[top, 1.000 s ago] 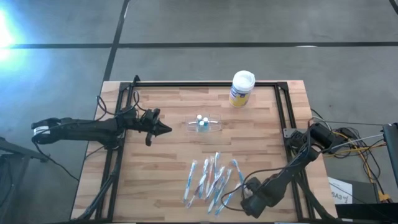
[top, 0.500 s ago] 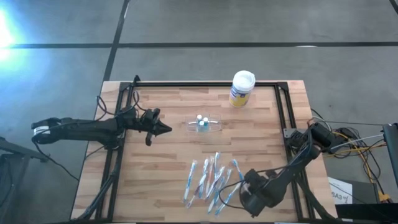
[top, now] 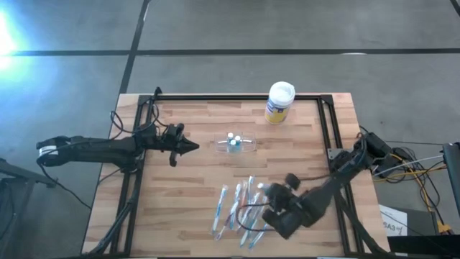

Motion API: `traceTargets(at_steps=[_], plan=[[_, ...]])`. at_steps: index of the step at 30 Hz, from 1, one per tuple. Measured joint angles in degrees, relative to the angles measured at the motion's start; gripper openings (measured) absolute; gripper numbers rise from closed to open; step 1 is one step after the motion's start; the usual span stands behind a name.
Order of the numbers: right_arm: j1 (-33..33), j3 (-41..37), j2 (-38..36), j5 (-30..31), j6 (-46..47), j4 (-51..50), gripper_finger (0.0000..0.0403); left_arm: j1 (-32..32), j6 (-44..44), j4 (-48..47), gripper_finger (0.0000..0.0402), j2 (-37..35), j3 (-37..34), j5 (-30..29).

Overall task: Pick & Place toothbrushing station
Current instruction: Put the blue mouthwash into the transparent organizer

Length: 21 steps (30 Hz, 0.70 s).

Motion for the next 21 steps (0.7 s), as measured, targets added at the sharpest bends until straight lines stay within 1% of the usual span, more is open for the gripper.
traceTargets(at_steps=[5,7,10,12,14,17,19,21], plan=[[-7.3,-1.1,-1.5,-1.9,-22.3,12.0,0.0061,0.1,3.1,0.0,0.0008,0.0,0.0,-1.7],[-9.4,-1.1,-2.1,-2.0,-29.7,14.8,0.0061,0.1,2.9,0.0,0.0007,0.1,0.6,-1.9],[-12.2,-1.2,-2.5,-2.2,-39.0,19.9,0.0061,0.1,-0.1,-1.0,0.0007,0.1,2.1,-1.8],[-13.5,-1.2,-2.6,-2.2,-44.6,23.9,0.0060,0.1,-1.4,-3.8,0.0010,0.1,3.4,-1.7],[-14.4,-1.2,-2.6,-2.2,-49.7,28.9,0.0060,0.0,-1.0,-8.0,0.0013,0.1,4.9,-1.5],[-14.9,-1.3,-2.7,-2.9,-56.7,33.2,0.0059,-0.4,0.1,-14.3,0.0017,0.1,6.5,-1.4],[-15.3,-1.5,-3.4,-3.9,-60.6,33.7,0.0059,-0.8,0.2,-16.4,0.0019,0.1,7.2,-1.3],[-16.1,-2.4,-4.4,-3.9,-63.9,36.6,0.0059,-1.0,0.8,-16.8,0.0022,0.1,7.7,-0.1]])
